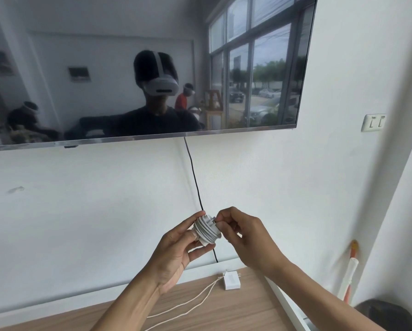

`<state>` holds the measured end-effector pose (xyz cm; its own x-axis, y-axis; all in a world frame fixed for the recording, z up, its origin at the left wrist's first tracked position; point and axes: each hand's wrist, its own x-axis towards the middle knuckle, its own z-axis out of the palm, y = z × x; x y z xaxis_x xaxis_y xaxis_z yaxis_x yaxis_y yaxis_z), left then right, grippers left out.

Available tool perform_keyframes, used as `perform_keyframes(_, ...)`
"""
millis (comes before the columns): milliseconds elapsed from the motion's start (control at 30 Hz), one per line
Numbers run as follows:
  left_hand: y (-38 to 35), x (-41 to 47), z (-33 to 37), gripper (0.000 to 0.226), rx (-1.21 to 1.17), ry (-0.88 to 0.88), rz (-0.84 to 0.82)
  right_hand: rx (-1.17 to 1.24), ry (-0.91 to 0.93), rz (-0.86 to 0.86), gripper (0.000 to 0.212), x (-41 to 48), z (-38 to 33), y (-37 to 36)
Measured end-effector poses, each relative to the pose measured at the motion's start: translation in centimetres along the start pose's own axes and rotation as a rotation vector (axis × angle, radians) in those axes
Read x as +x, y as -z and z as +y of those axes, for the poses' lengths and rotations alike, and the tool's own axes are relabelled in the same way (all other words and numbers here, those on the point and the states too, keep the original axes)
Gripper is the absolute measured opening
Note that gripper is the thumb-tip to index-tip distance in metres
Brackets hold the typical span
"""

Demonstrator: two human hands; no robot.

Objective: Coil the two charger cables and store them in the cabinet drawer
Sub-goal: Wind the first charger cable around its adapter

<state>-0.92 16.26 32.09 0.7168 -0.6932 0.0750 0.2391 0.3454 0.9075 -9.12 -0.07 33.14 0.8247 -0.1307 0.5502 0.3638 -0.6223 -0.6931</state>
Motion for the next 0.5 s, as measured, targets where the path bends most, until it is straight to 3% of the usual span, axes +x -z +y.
perform_keyframes(267, 0.0, 0.1, 0.9, 0.034, -0.013, 0.026, -0.012, 0.270, -0.134, -0.156, 0.016, 1.2, 0.2, 1.9)
perform_keyframes(400, 0.0, 0.2, 0.9, 0.035, -0.018, 0.039, -0.038, 0.235, -0.091, -0.145, 0.028, 1.6, 0.2, 1.9)
perform_keyframes(500, 0.1, 0.3, 0.9, 0.036, -0.082, 0.040, -0.043, 0.149, -0.055, -0.054, 0.015, 1.4, 0.0, 1.4)
